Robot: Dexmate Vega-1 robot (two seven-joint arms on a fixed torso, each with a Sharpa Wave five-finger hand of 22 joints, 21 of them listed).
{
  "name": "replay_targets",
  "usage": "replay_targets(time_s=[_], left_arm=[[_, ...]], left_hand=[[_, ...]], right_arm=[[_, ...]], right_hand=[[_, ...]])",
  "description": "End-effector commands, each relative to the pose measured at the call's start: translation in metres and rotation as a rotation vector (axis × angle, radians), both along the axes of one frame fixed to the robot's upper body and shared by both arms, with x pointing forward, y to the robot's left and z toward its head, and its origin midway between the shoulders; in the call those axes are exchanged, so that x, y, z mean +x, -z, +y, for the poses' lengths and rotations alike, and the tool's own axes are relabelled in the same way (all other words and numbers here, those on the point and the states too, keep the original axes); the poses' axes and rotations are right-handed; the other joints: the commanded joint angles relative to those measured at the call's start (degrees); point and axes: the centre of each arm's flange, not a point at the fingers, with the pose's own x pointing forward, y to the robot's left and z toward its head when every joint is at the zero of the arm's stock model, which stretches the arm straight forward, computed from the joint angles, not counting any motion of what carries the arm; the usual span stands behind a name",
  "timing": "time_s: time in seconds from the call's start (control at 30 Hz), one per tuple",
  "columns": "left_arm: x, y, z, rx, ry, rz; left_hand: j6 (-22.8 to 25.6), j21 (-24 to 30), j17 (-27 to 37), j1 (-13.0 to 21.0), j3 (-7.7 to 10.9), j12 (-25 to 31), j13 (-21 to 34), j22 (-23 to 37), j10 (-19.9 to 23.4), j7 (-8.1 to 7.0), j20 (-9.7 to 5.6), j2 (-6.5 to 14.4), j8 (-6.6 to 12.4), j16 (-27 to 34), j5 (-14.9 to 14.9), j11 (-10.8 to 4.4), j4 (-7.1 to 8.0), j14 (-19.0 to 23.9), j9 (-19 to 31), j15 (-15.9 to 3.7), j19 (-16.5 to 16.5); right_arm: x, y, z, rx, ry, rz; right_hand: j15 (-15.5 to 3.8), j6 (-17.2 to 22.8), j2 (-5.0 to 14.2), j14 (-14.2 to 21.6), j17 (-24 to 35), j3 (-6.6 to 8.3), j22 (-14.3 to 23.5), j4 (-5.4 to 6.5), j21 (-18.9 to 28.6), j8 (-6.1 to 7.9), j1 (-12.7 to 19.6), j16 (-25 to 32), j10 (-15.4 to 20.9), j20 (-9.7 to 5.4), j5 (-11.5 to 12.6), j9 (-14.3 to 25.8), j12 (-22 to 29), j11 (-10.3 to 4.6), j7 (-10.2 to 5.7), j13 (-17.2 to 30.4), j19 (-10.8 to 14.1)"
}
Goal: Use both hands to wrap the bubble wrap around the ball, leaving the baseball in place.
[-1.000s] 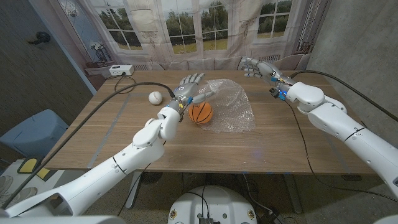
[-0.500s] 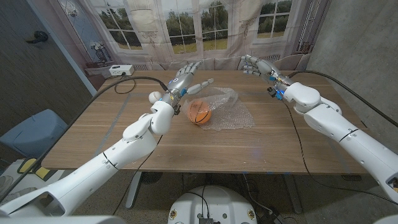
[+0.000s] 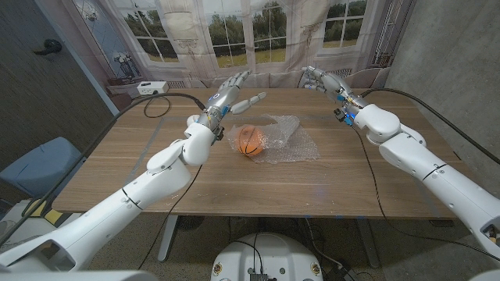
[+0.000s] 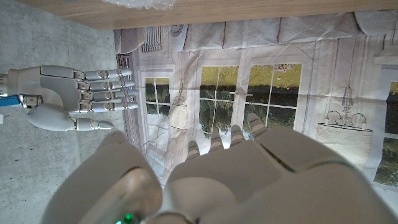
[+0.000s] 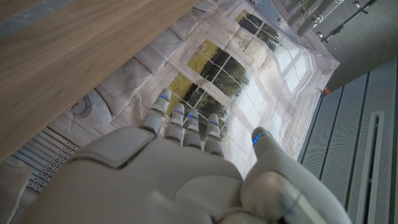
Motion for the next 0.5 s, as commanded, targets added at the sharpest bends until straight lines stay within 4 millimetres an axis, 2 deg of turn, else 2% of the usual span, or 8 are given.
replay_targets(time_s=[0.03,0.27,0.4,0.5], left_arm=[[-0.007,-0.007,0.016,-0.123,0.118,0.017],[-0.006,-0.005,0.034,-0.258,0.278,0.077],[-0.005,-0.002,0.045,-0.330,0.351,0.093],[-0.006,0.001,0.053,-0.369,0.373,0.088]], left_hand=[[-5.2,0.6,0.1,0.7,0.20,0.6,-0.1,0.2,-3.4,-0.30,0.25,0.2,0.29,0.5,0.5,0.33,-0.36,-5.0,0.0,0.21,-5.6],[-3.8,1.0,-0.1,1.0,0.34,1.1,-0.4,0.2,-2.0,-0.38,0.26,0.6,0.55,0.9,0.6,0.36,-0.65,-3.6,-0.1,0.16,-3.8],[-2.8,1.3,-0.1,1.0,0.37,1.4,-0.5,0.1,-1.3,-0.75,0.28,0.8,0.74,1.0,0.6,0.48,-0.73,-3.0,-0.1,0.12,-2.8],[0.2,1.6,-0.2,0.6,0.28,2.0,-1.0,0.1,0.8,-1.39,0.39,1.3,1.21,1.3,0.5,-0.41,-0.65,-1.3,-0.2,-0.11,-1.1]], right_arm=[[-0.001,-0.007,0.006,0.010,-0.061,-0.097],[0.012,-0.003,0.003,0.107,-0.157,-0.095],[0.017,0.002,-0.003,0.169,-0.152,-0.094],[0.022,0.007,-0.009,0.213,-0.132,-0.089]], right_hand=[[-0.15,0.5,-0.99,-0.8,0.0,-0.44,0.1,-0.06,0.0,0.05,0.1,-0.2,0.4,0.37,0.4,0.2,0.2,-0.38,-0.12,0.0,-0.8],[0.47,0.9,-1.87,-1.5,-0.2,-0.90,0.1,-0.39,-0.1,0.11,0.0,-0.3,0.3,1.06,0.4,0.2,0.1,-0.73,-0.44,0.0,-1.8],[0.01,1.2,-2.18,-1.4,-0.3,-1.05,0.1,-0.54,0.0,0.18,-0.1,-0.2,0.3,1.13,0.4,0.2,0.1,-0.88,-0.59,0.0,-2.0],[-0.22,1.7,-2.52,-1.1,-0.3,-1.23,0.1,-0.68,0.1,0.31,-0.1,-0.1,0.6,0.81,0.5,0.2,0.2,-1.01,-0.78,-0.1,-2.0]])
